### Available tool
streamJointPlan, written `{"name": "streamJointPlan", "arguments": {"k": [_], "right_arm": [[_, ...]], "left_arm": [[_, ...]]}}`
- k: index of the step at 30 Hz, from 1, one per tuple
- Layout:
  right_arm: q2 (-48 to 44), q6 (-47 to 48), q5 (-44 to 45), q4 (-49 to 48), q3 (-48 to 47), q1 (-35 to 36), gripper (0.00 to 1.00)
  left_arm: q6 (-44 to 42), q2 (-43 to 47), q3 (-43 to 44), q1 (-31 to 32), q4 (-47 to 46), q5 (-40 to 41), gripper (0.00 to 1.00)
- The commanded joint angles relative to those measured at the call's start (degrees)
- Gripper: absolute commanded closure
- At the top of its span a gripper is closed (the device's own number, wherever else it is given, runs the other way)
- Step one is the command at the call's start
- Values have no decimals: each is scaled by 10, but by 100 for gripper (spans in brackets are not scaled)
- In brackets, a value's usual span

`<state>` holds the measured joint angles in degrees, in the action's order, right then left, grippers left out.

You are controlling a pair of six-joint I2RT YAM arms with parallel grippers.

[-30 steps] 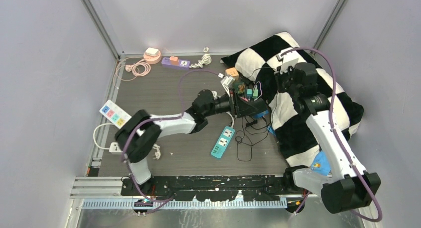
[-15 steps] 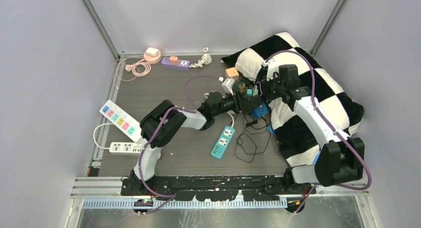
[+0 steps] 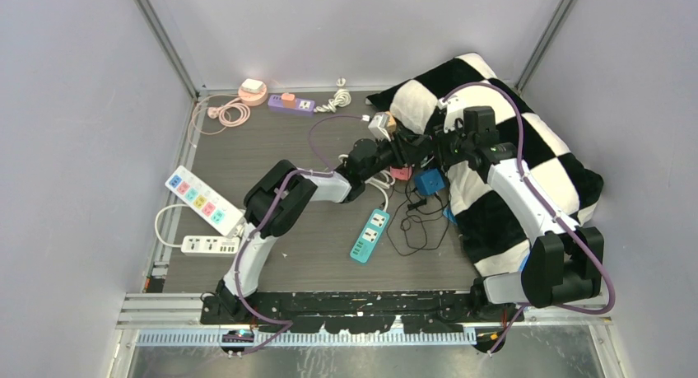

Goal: Pull the plug off the socket
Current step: Place the plug at the center of the board.

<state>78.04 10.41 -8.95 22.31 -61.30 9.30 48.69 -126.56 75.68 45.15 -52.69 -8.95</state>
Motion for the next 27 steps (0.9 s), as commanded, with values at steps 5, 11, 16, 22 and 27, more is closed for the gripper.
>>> {"name": "streamJointPlan", "arguments": {"k": [5, 11, 16, 22, 27], "right_arm": [[-14, -9, -23, -8, -16, -4, 45], [-20, -9, -38, -8, -14, -5, 37], [-21, -9, -46, -6, -13, -4, 36], [-22, -9, -65, -2, -12, -6, 36], [-28, 1, -96, 9, -10, -8, 35]], "left_arm": [[-17, -2, 51, -2, 36, 26, 72], [-40, 24, 36, 1, 76, 27, 44], [-86, 53, 40, 8, 149, 35, 32], [-132, 88, 31, 15, 187, 41, 26], [-178, 133, 6, 20, 203, 39, 26]]}}
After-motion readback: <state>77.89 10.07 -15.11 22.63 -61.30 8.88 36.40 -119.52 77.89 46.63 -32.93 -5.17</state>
